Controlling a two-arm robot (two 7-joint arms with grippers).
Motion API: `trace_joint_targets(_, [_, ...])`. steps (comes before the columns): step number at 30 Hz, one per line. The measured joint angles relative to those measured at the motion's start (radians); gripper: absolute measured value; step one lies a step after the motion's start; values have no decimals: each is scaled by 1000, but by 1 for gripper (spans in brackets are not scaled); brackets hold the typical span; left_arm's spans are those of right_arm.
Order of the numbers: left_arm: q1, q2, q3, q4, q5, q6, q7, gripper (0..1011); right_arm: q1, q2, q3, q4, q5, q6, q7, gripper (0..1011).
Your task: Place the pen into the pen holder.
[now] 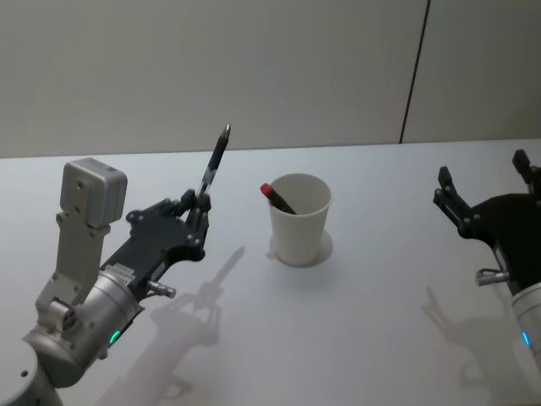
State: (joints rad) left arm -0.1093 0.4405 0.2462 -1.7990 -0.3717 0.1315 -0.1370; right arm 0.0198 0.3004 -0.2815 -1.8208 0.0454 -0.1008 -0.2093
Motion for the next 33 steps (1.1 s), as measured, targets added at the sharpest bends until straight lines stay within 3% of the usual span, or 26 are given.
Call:
trace_joint_targets(9, [-46,-60,23,94,14,-205,-101,170,0,0,0,0,0,0,0,1002])
trace_joint_targets(15, [-80,-98,39,157,26,-299,-159,170,0,0,0,0,0,0,0,1002])
trace_joint_targets(24, [-108,-129,52,210,37,-376,-206,170,0,0,0,0,0,0,0,1002])
trace_joint_targets(33, [-121,-143,58,234,41,-412,-229,170,3,-1,4,1,7,1,26,1002])
